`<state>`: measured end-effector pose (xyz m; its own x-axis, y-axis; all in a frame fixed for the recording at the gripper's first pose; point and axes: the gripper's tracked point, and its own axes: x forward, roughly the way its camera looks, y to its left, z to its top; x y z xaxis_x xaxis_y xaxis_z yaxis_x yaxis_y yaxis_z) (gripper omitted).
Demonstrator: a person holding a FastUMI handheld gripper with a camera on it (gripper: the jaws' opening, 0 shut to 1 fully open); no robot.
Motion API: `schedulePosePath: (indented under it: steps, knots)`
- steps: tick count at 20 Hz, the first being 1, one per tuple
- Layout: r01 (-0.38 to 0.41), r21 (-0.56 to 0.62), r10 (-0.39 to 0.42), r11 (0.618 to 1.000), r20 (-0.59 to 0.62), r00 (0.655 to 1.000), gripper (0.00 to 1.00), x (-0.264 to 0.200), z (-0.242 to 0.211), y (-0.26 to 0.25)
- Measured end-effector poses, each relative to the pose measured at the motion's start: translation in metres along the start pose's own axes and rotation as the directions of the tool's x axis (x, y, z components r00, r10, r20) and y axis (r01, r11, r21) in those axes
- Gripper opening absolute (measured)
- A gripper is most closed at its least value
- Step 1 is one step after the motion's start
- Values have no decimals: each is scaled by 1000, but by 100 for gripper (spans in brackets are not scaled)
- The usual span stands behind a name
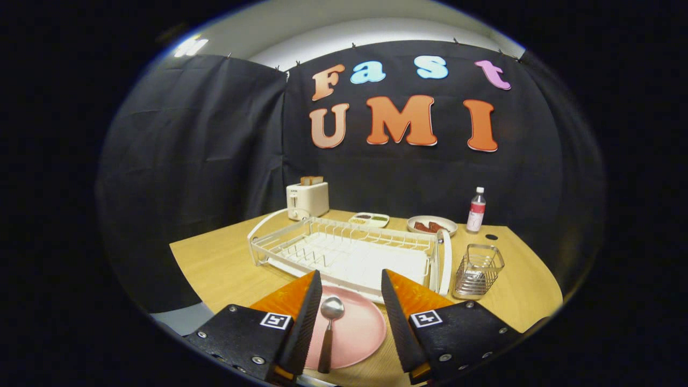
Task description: Take the plate from the dish rack, then take the spoon from the basket and place it into the plate.
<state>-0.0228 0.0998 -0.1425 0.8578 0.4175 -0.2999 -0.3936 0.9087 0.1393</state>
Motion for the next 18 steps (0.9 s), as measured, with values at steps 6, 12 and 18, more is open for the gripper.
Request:
schedulePosePath:
  steps: [6,12,18]
  knots:
    - [65,33,-68,997,115,991,79,-1,54,-13]
    - [169,43,-174,985,223,959,80,-10,93,-32]
    - [168,66,-180,984,282,942,86,-24,109,-33]
